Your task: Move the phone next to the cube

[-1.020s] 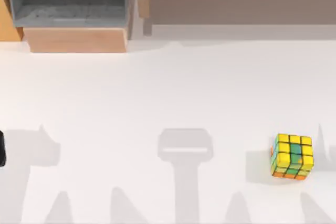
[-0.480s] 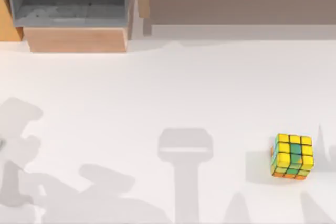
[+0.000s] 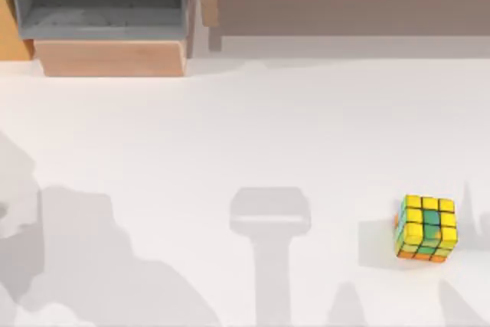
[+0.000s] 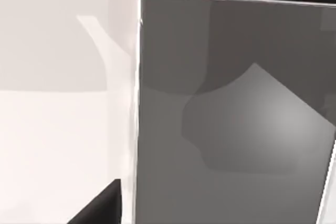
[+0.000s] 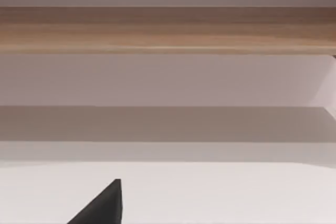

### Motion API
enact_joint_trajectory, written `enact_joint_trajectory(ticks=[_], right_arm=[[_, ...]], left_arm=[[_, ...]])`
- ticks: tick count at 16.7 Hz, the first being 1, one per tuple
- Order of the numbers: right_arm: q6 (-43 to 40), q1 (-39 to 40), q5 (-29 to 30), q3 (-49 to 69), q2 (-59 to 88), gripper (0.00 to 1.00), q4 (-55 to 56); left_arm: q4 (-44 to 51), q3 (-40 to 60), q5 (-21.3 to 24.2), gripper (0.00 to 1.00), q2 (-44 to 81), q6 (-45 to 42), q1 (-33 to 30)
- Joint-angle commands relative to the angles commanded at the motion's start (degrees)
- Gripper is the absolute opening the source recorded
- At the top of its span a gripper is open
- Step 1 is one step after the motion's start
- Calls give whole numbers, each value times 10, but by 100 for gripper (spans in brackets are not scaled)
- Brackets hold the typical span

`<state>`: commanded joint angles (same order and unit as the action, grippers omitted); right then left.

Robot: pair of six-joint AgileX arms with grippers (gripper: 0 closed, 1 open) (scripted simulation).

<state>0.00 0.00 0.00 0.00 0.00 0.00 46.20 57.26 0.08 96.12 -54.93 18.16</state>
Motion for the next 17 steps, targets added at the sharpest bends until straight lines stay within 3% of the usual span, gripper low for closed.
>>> enact_joint_trajectory(ticks=[4,10,17], right_arm=[[0,0,0,0,0,100,0],[0,0,0,0,0,100,0],[0,0,0,0,0,100,0]], left_arm=[[40,53,-1,100,62,-50,16],[37,52,-1,100,63,-50,15],[-50,10,0,100,109,-53,17]])
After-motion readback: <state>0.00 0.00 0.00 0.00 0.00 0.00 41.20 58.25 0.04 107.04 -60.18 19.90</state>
